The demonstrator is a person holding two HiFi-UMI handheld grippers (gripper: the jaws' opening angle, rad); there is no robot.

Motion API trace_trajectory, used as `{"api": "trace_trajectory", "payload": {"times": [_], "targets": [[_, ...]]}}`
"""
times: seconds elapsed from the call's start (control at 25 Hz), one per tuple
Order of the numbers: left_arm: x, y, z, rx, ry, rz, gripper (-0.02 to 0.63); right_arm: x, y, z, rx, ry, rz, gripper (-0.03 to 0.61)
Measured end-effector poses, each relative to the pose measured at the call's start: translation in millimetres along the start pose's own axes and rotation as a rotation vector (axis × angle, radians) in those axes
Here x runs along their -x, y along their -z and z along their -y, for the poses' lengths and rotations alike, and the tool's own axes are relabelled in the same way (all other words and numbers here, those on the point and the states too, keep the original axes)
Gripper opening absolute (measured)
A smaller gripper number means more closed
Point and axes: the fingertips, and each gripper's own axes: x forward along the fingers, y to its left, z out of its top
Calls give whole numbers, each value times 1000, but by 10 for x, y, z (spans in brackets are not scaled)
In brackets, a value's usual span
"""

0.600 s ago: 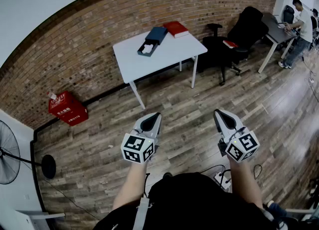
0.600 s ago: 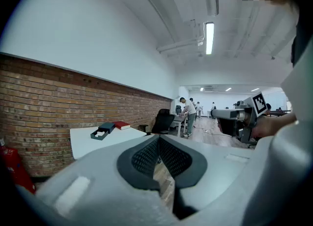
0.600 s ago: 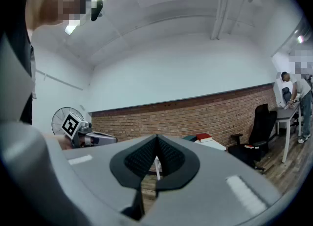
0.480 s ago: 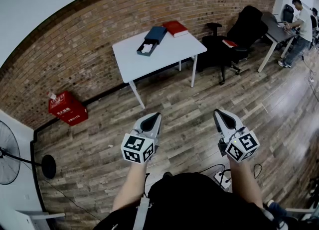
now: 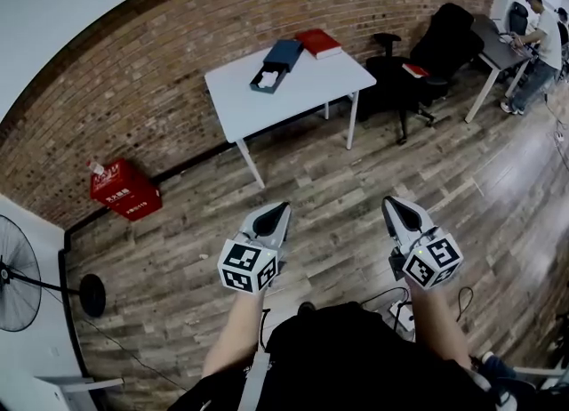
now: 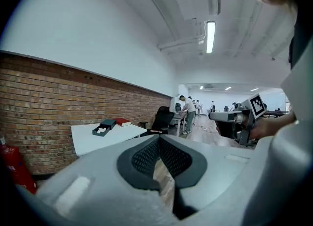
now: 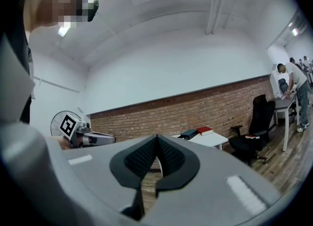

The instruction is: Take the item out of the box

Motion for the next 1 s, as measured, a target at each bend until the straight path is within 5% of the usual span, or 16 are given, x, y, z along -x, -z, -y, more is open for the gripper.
{"api": "trace_trajectory", "payload": {"times": [0.28,1.0], "targets": [[250,18,-385,23,-2,44,3,-216,11,-394,152,47,-39,0],[261,265,-890,62,28,18,3,-915,350,-540,59,37,-101,0]]}}
